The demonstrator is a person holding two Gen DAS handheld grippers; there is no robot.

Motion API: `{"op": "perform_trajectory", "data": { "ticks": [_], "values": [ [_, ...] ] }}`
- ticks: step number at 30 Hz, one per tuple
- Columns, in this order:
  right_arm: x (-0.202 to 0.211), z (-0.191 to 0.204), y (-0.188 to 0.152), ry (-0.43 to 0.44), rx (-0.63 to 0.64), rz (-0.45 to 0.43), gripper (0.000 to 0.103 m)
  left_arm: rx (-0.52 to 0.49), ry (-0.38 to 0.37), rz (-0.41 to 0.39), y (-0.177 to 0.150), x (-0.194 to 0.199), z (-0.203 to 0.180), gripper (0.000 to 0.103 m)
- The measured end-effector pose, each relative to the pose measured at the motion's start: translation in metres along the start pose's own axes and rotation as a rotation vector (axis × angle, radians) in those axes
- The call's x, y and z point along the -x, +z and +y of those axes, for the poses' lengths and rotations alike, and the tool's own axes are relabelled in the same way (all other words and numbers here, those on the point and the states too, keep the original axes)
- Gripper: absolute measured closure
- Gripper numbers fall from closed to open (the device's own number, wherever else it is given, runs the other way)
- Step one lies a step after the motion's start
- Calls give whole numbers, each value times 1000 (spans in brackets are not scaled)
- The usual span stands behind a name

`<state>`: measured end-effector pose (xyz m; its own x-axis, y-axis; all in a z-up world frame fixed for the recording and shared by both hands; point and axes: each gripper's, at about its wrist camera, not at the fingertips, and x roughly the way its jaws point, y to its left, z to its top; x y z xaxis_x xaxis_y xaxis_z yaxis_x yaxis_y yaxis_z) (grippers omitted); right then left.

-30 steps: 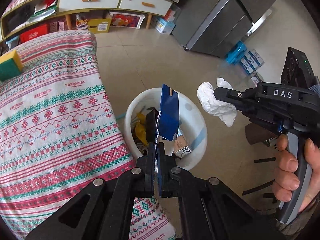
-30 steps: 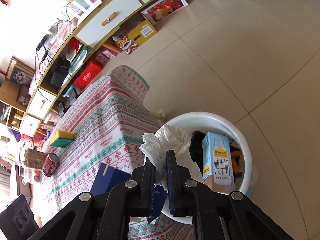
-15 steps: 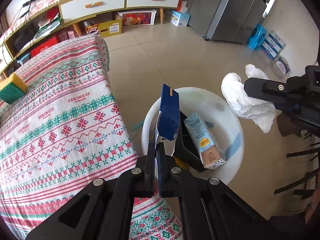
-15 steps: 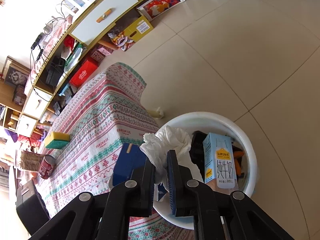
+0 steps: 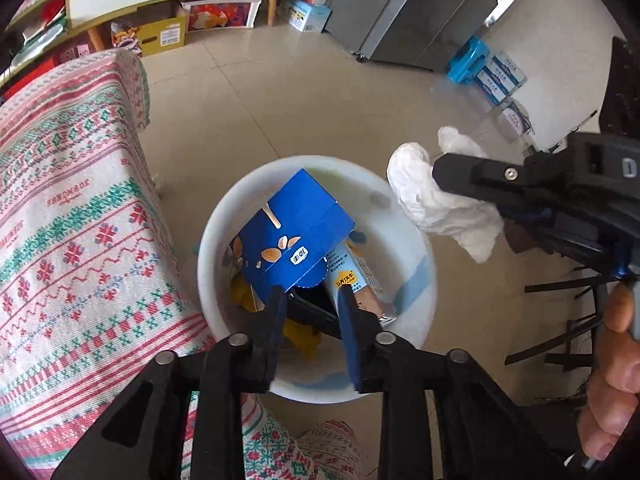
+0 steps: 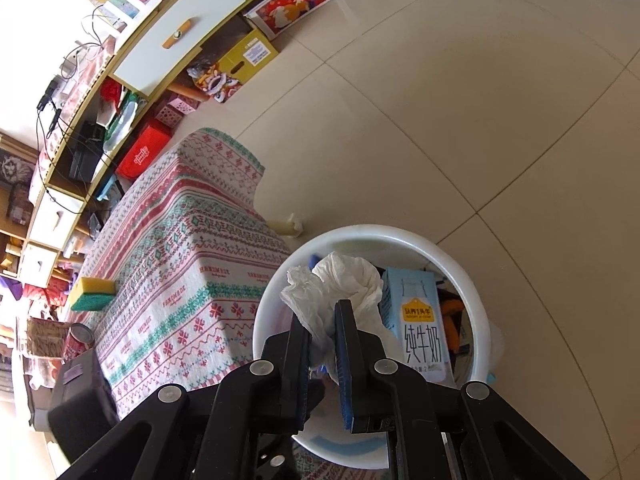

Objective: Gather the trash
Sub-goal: 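Drop the tissue box into the bin with the left tool while the right tool drops the tissue, then grasp the red milk can with the left tool while the right tool grasps the sponge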

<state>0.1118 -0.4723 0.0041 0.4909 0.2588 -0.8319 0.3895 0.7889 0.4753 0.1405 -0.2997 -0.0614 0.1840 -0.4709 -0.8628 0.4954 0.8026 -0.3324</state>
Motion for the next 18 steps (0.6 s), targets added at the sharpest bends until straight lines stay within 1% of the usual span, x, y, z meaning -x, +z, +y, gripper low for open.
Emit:
{"op": "perform_trajectory", "data": {
  "ticks": [1,2,4,6,7,8,9,10,13,18],
  "values": [
    [0,1,0,0,2,-2,91,-2,7,-22,-1,8,1,51],
    [0,2,0,0,3,0,91,1,19,-41,-1,15,5,48],
    [-3,3,0,-2,1,11,91,26,23,-52,-4,26,16,48],
    [-7,2,-1,-17,-4,26,88,63,10,-56,-9,36,29,48],
    [-10,0,-1,-28,-11,35,84,78,17,-61,-11,41,36,48],
    [-12,-2,-1,-34,-23,44,71,89,28,-67,-14,47,42,48],
    [-13,-5,0,-38,-39,51,65,97,39,-73,-17,52,47,48],
    [-12,-8,0,-38,-56,47,62,104,50,-77,-20,58,53,48],
    [-4,-9,2,-41,-66,10,62,114,89,-92,-28,76,65,48],
    [-6,2,-1,-57,-32,11,62,143,168,-117,-37,111,98,48]
  ]
}}
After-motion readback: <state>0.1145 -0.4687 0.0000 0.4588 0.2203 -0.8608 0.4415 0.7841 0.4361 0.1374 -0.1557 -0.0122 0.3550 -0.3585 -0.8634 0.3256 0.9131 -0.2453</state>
